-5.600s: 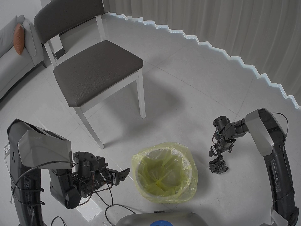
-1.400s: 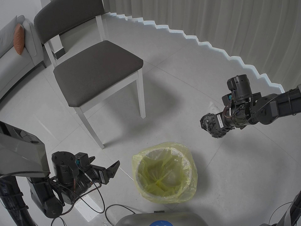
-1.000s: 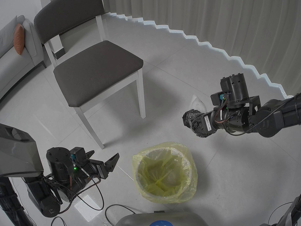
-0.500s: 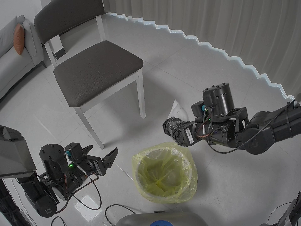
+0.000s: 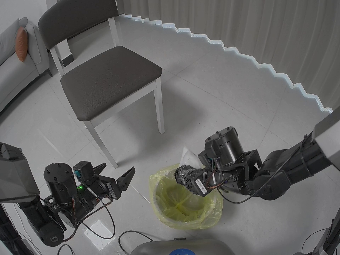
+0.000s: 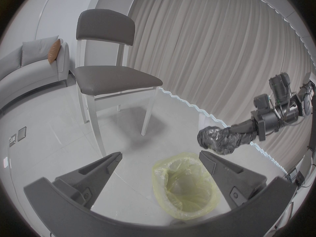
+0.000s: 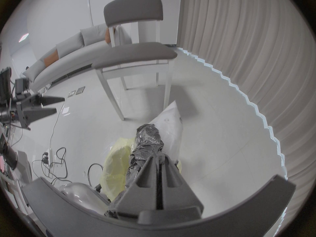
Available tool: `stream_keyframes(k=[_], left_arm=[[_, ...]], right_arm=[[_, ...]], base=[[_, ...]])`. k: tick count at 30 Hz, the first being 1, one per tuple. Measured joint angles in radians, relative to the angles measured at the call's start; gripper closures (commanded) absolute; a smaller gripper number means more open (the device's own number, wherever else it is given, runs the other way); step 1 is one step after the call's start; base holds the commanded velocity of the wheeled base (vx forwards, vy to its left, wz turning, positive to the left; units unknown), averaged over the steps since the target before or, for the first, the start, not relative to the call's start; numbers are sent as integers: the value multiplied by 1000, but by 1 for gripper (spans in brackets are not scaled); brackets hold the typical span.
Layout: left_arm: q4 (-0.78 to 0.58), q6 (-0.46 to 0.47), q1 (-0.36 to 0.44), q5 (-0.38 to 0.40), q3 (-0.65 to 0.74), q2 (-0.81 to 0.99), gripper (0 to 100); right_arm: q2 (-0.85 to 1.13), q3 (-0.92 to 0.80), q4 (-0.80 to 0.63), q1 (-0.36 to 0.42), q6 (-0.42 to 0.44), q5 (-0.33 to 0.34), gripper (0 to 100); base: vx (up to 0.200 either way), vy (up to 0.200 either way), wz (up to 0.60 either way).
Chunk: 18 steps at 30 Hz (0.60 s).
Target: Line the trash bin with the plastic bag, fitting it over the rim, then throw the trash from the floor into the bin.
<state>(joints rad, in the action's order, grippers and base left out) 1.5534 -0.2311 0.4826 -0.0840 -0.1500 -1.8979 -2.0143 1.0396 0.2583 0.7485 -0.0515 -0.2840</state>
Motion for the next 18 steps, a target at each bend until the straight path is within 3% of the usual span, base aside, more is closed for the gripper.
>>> stream_keyframes(k=[18], left_arm=[[0, -1, -2, 1, 0, 11, 0]], right_arm=[[-189, -9, 51, 36, -23, 9, 100]], base=[[0, 0, 0]])
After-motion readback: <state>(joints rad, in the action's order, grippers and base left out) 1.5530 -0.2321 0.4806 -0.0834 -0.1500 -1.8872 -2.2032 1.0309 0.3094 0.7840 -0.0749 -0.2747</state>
